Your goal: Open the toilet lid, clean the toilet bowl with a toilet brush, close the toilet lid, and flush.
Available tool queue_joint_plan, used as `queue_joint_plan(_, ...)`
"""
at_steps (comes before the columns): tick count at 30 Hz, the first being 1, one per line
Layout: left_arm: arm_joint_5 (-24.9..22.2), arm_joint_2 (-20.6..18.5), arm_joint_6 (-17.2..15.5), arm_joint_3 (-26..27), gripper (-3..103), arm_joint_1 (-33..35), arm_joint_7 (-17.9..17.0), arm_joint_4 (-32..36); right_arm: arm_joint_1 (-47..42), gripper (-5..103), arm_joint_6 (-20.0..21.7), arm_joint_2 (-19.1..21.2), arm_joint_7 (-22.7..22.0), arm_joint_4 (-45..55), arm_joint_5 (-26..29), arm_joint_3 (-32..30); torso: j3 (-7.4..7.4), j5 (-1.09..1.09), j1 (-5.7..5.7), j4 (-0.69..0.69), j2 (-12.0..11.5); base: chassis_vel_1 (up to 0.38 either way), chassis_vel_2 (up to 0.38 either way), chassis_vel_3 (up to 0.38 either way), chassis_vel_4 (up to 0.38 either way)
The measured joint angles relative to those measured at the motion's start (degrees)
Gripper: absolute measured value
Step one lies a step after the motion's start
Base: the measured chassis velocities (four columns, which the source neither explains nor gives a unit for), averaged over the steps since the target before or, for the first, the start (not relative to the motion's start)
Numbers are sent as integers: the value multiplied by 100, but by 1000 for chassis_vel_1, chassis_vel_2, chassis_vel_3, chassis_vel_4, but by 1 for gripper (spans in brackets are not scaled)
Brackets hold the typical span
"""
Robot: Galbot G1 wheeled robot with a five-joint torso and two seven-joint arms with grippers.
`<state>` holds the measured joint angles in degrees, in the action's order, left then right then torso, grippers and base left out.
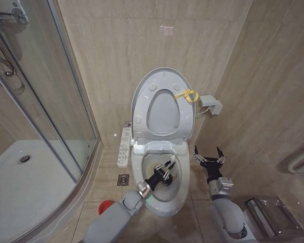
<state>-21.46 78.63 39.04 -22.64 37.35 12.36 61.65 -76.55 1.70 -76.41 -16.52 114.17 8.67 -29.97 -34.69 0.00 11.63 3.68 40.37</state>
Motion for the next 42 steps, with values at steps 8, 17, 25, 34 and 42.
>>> queue_joint_plan(8,-76,109,-58,-166,16,17,39,16,0,100,0,0,-1,0,0,0,0,0,0,-1,0,0,0,0,0)
queue_joint_plan(17,-67,76,2,-219,16,13,106,-244,0,100,0,0,0,0,0,0,0,0,0,-2,0,0,0,0,0)
queue_joint_plan(25,-74,363,-45,-178,16,-211,69,-86,0,100,0,0,-1,0,0,0,0,0,0,1,0,0,0,0,0)
queue_joint_plan(34,19,480,80,-186,16,-218,169,-833,0,100,0,0,0,0,0,0,0,0,0,-2,0,0,0,0,0)
queue_joint_plan(42,-103,459,-18,-61,16,-481,61,-498,0,100,0,0,0,0,0,0,0,0,0,0,0,0,0,0,0)
